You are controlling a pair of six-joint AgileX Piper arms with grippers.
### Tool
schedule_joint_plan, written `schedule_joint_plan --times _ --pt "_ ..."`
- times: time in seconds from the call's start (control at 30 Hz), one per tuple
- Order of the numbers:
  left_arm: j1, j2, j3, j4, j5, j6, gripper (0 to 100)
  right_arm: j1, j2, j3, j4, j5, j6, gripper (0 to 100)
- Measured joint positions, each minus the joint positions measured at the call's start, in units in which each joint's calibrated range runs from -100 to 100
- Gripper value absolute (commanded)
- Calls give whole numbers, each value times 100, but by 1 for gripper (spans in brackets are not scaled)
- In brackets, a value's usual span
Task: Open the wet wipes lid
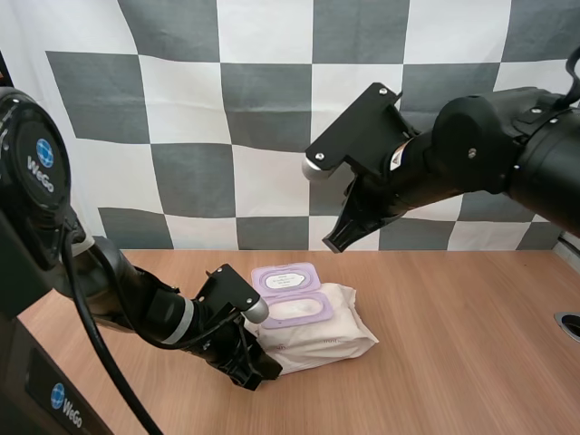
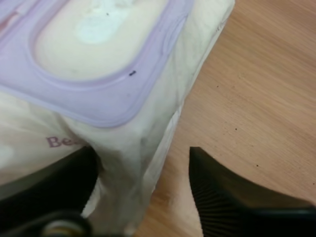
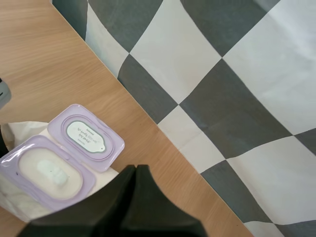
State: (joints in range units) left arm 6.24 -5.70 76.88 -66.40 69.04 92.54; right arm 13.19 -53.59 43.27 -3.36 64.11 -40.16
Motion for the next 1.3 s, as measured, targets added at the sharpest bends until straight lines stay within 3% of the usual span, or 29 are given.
schedule_joint_plan --times 0.2,0.4,0.57,0.6,0.63,0.77,1.0,1.07,1.3 --pt "0 -23 -75 -12 -17 0 100 0 -353 0 0 -243 51 0" --pt "67 -189 -471 -112 291 0 100 -14 -912 0 -69 -277 662 0" --pt "335 -767 -758 -189 1309 0 100 -166 -1193 0 -76 -277 783 0" --pt "427 -965 -813 -188 1557 0 100 -244 -1258 0 -50 -295 898 0" --pt "650 -1517 -1052 -37 2144 0 100 -286 -1293 0 -27 -316 972 0" --pt "942 -2272 -1325 -19 2929 -61 100 -427 -1467 0 243 -457 1030 0" --pt "1416 -3624 -2020 -287 3096 -1377 100 -776 -1957 0 535 -1010 1030 0" --pt "1486 -4021 -2140 -451 3096 -1642 100 -785 -2106 0 535 -952 1092 0" --pt "1490 -4957 -2141 -875 3096 -2244 100 -785 -2530 0 516 -991 1530 0"
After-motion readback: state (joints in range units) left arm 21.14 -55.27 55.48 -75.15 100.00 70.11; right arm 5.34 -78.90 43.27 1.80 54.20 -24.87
